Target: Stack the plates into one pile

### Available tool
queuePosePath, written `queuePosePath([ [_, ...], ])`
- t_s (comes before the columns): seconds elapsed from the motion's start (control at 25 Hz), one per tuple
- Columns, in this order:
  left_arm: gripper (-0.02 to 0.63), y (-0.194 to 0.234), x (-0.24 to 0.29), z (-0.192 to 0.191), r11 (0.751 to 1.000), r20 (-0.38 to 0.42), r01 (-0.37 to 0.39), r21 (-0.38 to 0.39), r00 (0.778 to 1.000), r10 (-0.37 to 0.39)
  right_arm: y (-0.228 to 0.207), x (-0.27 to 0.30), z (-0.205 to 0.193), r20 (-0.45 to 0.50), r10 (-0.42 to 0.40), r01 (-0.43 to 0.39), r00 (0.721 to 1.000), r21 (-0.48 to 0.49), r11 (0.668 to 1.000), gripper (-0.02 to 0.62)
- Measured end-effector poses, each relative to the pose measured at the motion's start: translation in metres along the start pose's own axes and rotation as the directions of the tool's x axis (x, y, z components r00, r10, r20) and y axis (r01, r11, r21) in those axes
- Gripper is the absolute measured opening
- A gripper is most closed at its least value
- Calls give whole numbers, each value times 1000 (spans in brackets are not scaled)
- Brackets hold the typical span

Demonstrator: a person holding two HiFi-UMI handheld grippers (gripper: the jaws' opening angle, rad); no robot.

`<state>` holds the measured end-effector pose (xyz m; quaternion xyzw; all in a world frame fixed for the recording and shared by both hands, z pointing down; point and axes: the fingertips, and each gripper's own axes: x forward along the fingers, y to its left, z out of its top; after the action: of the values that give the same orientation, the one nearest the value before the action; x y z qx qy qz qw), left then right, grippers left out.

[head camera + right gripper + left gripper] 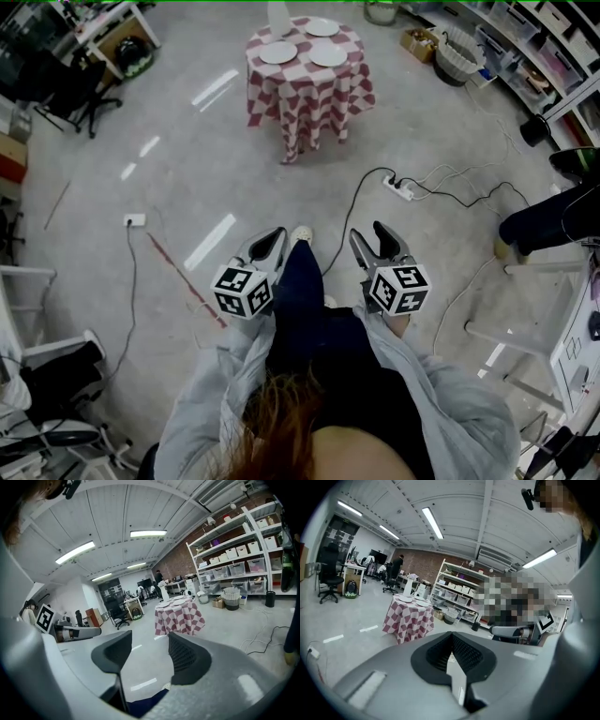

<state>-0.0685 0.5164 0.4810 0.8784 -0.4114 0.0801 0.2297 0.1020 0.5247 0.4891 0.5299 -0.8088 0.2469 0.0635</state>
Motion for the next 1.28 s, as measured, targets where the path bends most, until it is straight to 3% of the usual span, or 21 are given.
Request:
queuePosePath([
  [0.16, 15, 25, 32, 22, 1000, -2, 15, -5, 1000, -15, -11, 39, 21, -9, 3, -3, 1000, 2, 1000, 247],
  [0.32, 15, 58, 59, 61, 999, -1, 16, 39, 1000, -16, -13, 82, 59, 21, 8, -9, 1000, 8, 1000, 245],
  [0.44, 15, 82, 79, 85, 1000, 22, 23, -3, 999, -23, -14, 108, 80, 24, 15, -15, 1000, 3, 1000, 246],
  [0.88, 15, 156, 144, 135, 998, -8, 50, 25, 999, -50, -37, 198, 135, 62, -2, -2, 998, 57, 998, 246],
  [1.28, 15, 205, 166, 156, 998, -2, 59, 6, 998, -59, -32, 257, 145, 44, 5, -8, 999, 71, 997, 247],
])
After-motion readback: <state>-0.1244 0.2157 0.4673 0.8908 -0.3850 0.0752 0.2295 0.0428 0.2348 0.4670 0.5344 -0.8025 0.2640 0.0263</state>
